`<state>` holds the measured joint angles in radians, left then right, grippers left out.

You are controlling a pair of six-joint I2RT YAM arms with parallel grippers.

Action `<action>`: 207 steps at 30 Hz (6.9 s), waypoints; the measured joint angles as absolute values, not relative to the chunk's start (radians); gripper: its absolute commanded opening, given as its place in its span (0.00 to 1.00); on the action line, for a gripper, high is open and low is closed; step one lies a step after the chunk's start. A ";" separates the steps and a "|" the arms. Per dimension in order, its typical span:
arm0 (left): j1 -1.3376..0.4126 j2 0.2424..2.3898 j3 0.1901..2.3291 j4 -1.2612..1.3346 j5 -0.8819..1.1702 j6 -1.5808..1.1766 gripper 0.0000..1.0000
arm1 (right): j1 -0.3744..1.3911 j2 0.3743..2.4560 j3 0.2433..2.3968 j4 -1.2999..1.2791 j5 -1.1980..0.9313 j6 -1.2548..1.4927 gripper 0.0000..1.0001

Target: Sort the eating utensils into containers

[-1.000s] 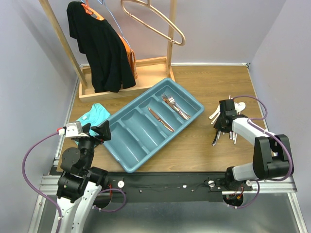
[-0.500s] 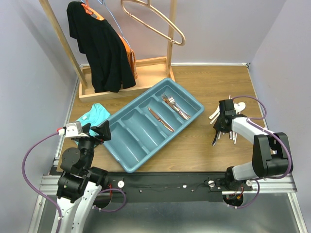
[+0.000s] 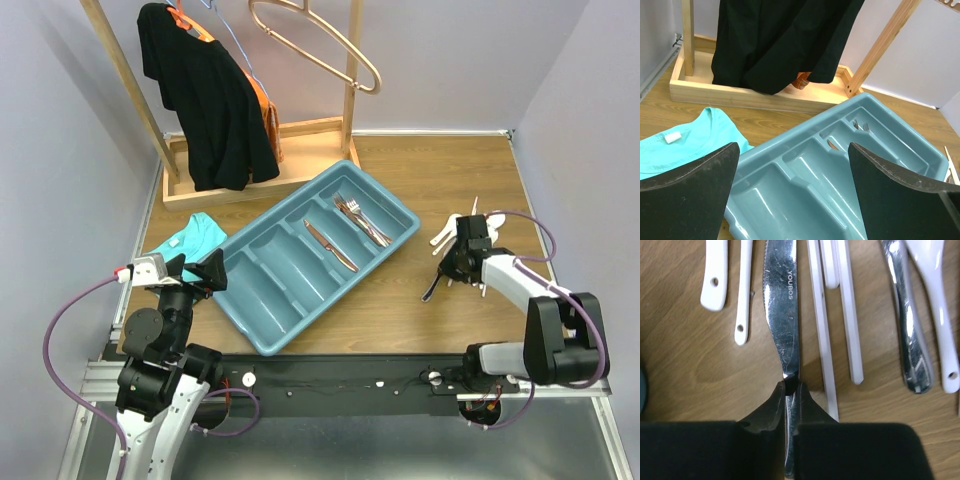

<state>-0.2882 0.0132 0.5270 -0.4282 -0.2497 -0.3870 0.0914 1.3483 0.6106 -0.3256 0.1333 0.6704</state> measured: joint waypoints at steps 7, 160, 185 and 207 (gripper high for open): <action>-0.292 0.013 0.527 -0.428 -0.250 -0.387 0.99 | 0.092 1.208 0.504 -0.342 0.024 0.746 0.02; -0.303 0.011 0.527 -0.428 -0.250 -0.386 0.99 | 0.015 1.345 1.022 -0.553 0.308 0.402 0.65; -0.303 0.011 0.527 -0.428 -0.250 -0.386 0.99 | -0.198 1.533 0.869 -0.482 0.140 0.472 0.41; -0.303 0.011 0.527 -0.428 -0.250 -0.386 0.99 | -0.199 1.583 0.853 -0.415 0.127 0.424 0.16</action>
<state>-0.3035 0.0113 0.5270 -0.4282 -0.2504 -0.3859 -0.1986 1.5829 0.8528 -0.4149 0.1268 0.4240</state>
